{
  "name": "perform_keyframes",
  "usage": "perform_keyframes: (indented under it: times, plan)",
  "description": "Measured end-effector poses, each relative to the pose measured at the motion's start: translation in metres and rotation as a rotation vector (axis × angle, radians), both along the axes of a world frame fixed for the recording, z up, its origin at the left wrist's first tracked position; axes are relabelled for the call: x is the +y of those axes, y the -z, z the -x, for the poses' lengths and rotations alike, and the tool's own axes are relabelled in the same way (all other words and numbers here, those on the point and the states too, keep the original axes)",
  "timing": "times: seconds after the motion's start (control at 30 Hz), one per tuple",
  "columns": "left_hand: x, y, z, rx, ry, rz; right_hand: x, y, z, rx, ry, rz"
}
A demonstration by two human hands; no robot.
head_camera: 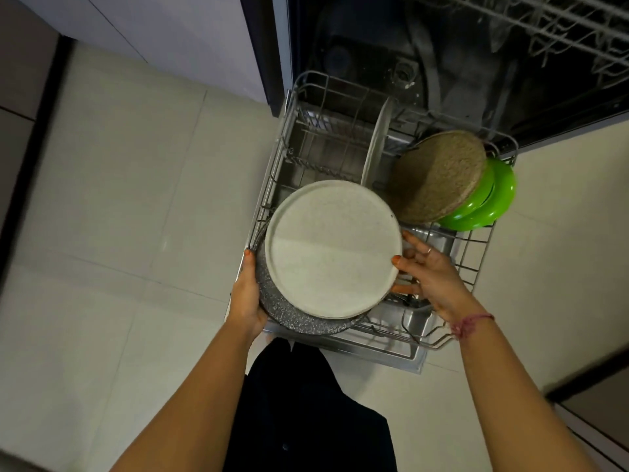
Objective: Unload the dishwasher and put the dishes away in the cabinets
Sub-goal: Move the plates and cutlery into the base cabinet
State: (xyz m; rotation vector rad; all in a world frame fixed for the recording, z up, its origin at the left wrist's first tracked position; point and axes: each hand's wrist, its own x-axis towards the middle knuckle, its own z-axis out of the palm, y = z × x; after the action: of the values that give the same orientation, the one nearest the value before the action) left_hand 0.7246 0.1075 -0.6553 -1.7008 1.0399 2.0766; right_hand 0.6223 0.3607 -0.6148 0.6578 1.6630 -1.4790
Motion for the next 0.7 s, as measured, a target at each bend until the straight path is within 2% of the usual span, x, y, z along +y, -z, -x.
perform_keyframes:
  times: [0.1,0.2,0.43,0.6,0.63,0.7]
  plan:
    - [0.002,0.002,0.006,0.008,-0.009,-0.033,0.003,0.008,0.002,0.088,-0.095,-0.105]
    - [0.007,0.004,0.009,0.054,-0.008,-0.095,-0.001,0.013,0.003,0.15,-0.162,-0.122]
    - [0.009,0.007,0.011,0.109,-0.05,-0.144,-0.007,0.02,0.007,0.14,-0.258,-0.174]
    - [0.006,0.014,0.012,-0.021,0.009,0.017,-0.016,0.027,0.022,0.135,-0.502,-0.166]
    - [0.003,0.016,0.011,-0.04,0.003,0.04,-0.022,0.029,0.028,0.128,-0.503,-0.172]
    - [-0.002,0.021,0.01,-0.065,-0.01,0.061,-0.04,0.034,0.046,0.12,-0.337,-0.217]
